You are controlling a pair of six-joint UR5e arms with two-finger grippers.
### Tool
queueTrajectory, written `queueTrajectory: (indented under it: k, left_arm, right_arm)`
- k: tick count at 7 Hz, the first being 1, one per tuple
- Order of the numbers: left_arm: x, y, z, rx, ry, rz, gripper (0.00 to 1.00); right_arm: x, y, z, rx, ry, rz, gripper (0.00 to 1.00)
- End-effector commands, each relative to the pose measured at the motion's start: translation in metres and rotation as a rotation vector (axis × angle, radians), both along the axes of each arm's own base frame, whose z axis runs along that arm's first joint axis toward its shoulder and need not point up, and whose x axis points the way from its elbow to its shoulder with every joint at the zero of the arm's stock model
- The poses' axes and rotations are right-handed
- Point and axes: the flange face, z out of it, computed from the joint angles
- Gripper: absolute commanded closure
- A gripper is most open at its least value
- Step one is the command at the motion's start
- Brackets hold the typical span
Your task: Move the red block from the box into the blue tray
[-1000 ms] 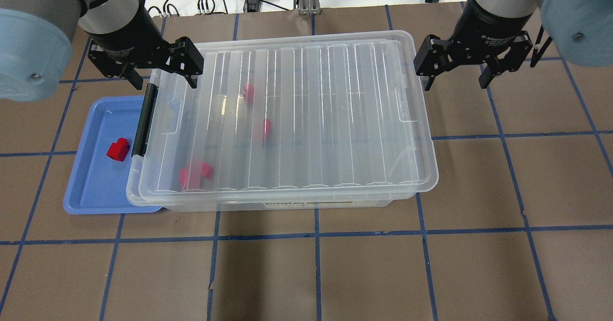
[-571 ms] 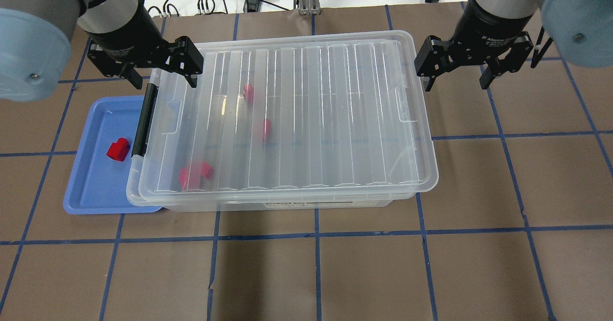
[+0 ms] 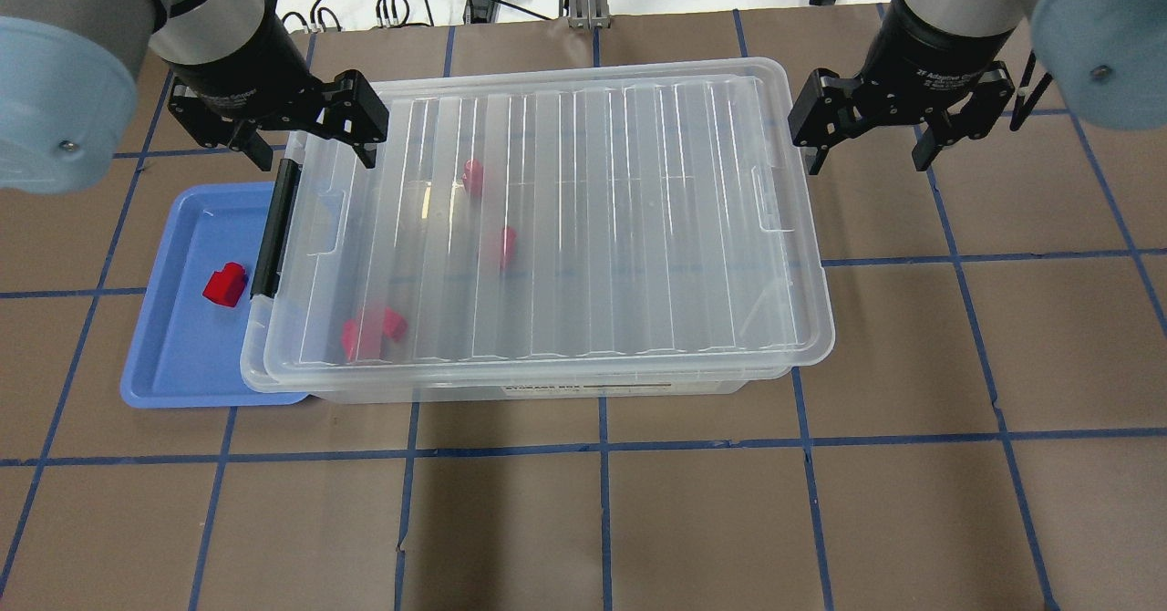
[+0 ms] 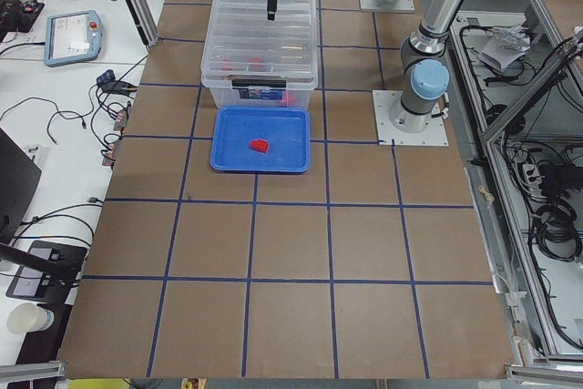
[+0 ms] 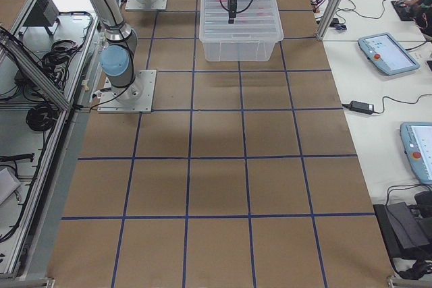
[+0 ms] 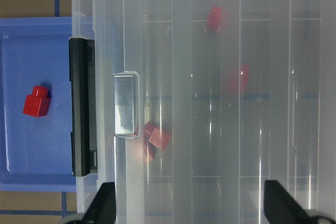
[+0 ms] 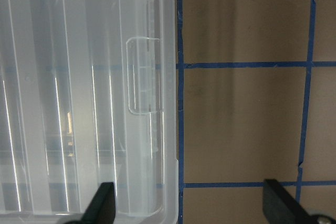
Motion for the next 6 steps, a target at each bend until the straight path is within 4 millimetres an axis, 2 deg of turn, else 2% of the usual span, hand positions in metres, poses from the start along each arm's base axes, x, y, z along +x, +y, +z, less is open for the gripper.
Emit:
queueTrajectory:
  k: [1,6]
  left_arm:
    - [-0.0001,0.0,-0.0001,0.0,0.001,0.0,0.0]
    - [-0.0003,0.0,-0.0001,0.0,0.002,0.0,0.0]
  right_arm:
    - [0.0003,0.0004,0.0001,0.0,0.001,0.001,0.0]
    - [0.0006,-0.0006,0.001,-0.003,-0.002,0.001,0.0]
